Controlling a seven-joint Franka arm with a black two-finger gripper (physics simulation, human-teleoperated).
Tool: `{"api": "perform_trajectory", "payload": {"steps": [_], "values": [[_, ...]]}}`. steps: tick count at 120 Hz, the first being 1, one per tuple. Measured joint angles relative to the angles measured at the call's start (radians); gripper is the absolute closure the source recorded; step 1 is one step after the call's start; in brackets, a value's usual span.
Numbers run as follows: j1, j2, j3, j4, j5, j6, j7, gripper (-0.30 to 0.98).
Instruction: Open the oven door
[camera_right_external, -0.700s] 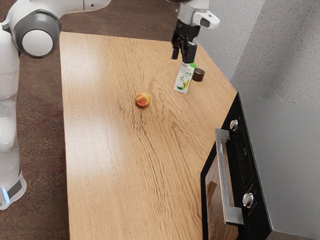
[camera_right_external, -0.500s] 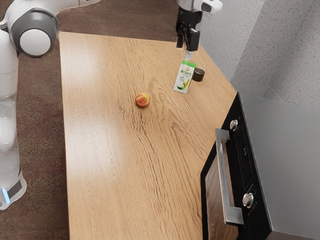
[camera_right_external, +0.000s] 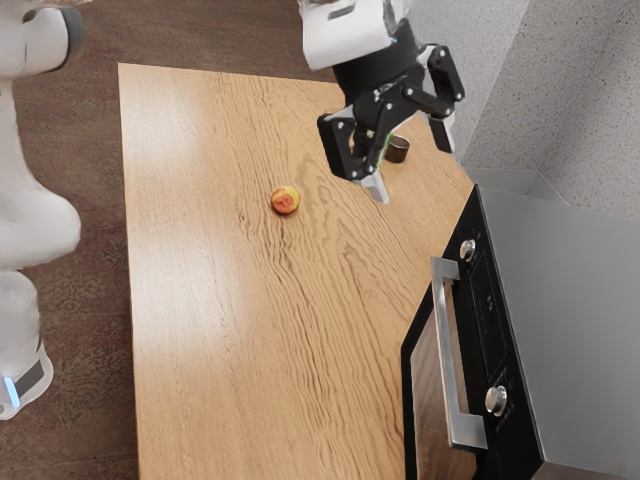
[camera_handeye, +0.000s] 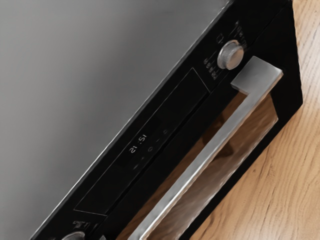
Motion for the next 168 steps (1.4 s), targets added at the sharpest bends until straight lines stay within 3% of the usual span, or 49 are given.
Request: {"api": "perform_trajectory", "payload": {"steps": [9, 28, 58, 118, 134, 155, 168], "values": [[-0.099, 0.010, 0.015, 0.000, 0.065, 0.027, 0.051, 0.00], [-0.129, 0.155, 0.022, 0.005, 0.128, 0.072, 0.152, 0.00], [-0.188, 0.155, 0.059, -0.137, 0.089, 0.192, 0.286, 0.00], [-0.031, 0.168, 0.110, -0.282, 0.039, 0.370, 0.435, 0.00], [-0.005, 0.143, 0.088, -0.336, 0.079, 0.392, 0.446, 0.00], [-0.121, 0.110, 0.080, -0.389, 0.145, 0.408, 0.441, 0.00], [-0.125, 0.101, 0.082, -0.412, 0.162, 0.417, 0.434, 0.00]]}}
